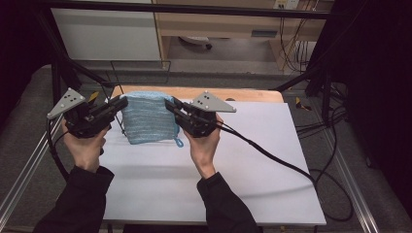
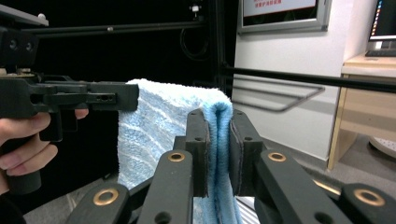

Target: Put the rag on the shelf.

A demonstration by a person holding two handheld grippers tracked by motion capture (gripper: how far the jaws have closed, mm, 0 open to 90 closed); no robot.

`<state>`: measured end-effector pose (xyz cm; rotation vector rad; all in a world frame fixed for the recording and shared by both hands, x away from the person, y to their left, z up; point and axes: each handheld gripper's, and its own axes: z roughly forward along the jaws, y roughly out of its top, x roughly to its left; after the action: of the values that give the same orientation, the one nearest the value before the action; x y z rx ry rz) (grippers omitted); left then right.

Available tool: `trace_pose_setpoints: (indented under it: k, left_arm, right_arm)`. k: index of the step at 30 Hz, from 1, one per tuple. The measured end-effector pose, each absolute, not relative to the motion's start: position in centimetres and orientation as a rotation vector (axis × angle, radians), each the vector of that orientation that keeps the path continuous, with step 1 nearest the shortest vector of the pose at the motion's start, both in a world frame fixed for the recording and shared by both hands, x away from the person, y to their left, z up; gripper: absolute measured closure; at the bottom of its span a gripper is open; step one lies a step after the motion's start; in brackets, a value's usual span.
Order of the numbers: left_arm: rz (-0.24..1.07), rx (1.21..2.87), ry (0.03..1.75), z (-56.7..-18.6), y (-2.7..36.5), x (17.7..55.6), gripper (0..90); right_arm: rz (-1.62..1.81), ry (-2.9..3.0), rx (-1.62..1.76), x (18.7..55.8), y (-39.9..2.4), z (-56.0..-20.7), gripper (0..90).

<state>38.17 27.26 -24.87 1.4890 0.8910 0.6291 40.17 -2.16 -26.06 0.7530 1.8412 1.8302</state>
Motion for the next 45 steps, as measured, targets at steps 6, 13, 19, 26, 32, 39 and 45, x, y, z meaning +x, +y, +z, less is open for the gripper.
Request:
trace_pose_setpoints:
  k: [6, 13, 19, 26, 32, 39, 45]
  left_arm:
    - [0.645, 1.459, 0.886, -23.8, 27.7, 38.4, 80.6]
    - [0.672, 1.431, 0.88, -22.7, 28.4, 38.6, 80.6]
    - [0.694, 1.403, 0.878, -21.4, 28.8, 39.0, 80.7]
    - [0.712, 1.365, 0.866, -20.1, 29.3, 39.3, 80.8]
    - [0.724, 1.339, 0.86, -19.2, 29.6, 39.8, 80.9]
    - [0.715, 1.305, 0.856, -18.1, 30.0, 40.4, 80.9]
    - [0.73, 1.283, 0.85, -16.9, 30.1, 40.8, 80.9]
  right_arm:
    - [1.835, 1.816, 0.735, 40.4, -1.5, -24.6, 80.8]
    - [1.834, 1.798, 0.713, 40.8, -0.7, -23.2, 80.8]
    - [1.841, 1.785, 0.699, 41.2, 0.1, -22.0, 80.9]
    - [1.846, 1.76, 0.677, 41.6, 0.7, -20.4, 80.9]
    - [1.851, 1.744, 0.67, 42.3, 1.2, -19.3, 80.9]
    - [1.859, 1.729, 0.663, 43.0, 1.6, -18.0, 80.9]
    - [1.868, 1.713, 0.657, 43.6, 1.9, -16.9, 80.9]
